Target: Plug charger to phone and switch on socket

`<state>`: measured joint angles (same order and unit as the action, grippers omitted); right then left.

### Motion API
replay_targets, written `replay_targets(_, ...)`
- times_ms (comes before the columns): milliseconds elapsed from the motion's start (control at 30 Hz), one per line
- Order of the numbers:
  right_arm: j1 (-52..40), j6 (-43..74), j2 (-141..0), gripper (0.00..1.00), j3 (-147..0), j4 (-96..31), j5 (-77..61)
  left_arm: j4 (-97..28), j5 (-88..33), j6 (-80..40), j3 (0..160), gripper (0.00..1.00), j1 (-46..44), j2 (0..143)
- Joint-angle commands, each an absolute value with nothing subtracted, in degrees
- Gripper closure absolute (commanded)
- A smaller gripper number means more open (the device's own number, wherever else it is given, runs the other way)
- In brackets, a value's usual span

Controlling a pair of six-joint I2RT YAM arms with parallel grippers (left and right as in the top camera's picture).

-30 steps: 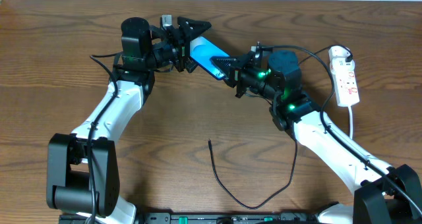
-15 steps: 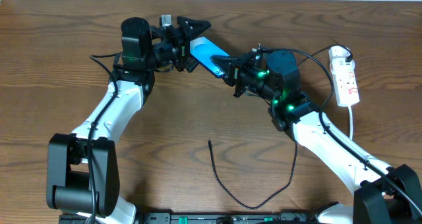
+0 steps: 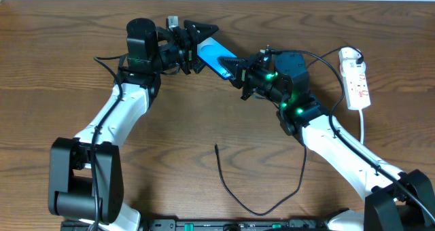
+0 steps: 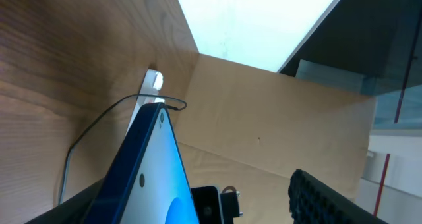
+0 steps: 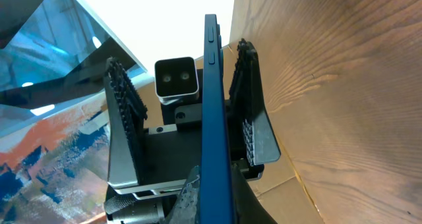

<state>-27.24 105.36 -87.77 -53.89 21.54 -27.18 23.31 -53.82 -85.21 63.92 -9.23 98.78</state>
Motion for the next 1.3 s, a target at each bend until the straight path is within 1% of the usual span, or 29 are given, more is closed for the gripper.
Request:
replay_targets(0, -27.9, 105.8, -87.7, 0.99, -55.1, 22.3, -27.2, 23.5, -53.9, -84.8, 65.7, 0.29, -9.3, 97.3)
replay_targets(33, -27.9, 105.8, -87.7, 0.99, -55.1, 22.4, -27.2, 23.5, -53.9, -84.8, 65.7, 0.3, -9.3, 97.3)
replay_targets(300, -27.9, 105.8, -87.7, 0.99, -55.1, 22.4, -27.3, 23.5, -53.9, -84.8, 65.7, 0.52, -9.4, 97.3)
replay_targets(433, -27.9, 105.8, -87.7, 0.99, -55.1, 22.5, -27.3, 23.5, -53.9, -84.8, 65.7, 0.58, -9.5, 97.3)
replay_targets(667, -27.9, 105.8, -87.7, 0.99, -55.1, 23.7, -27.8, 23.5, -53.9, -84.8, 65.7, 0.61, -9.5, 97.3)
replay_targets(900, -28.9, 105.8, -87.7, 0.99, -55.1, 24.6, -27.7, 23.5, -53.9, -84.8, 65.7, 0.67, -9.5, 97.3)
replay_targets(1133, -29.0, 104.5, -87.7, 0.99, -55.1, 24.7, -27.5, 23.5, -53.9, -84.8, 65.7, 0.69, -9.5, 97.3)
replay_targets(1267, -29.0, 103.0, -87.7, 0.99, -55.1, 24.9, -27.5, 23.5, -53.9, -84.8, 65.7, 0.72, -9.5, 97.3)
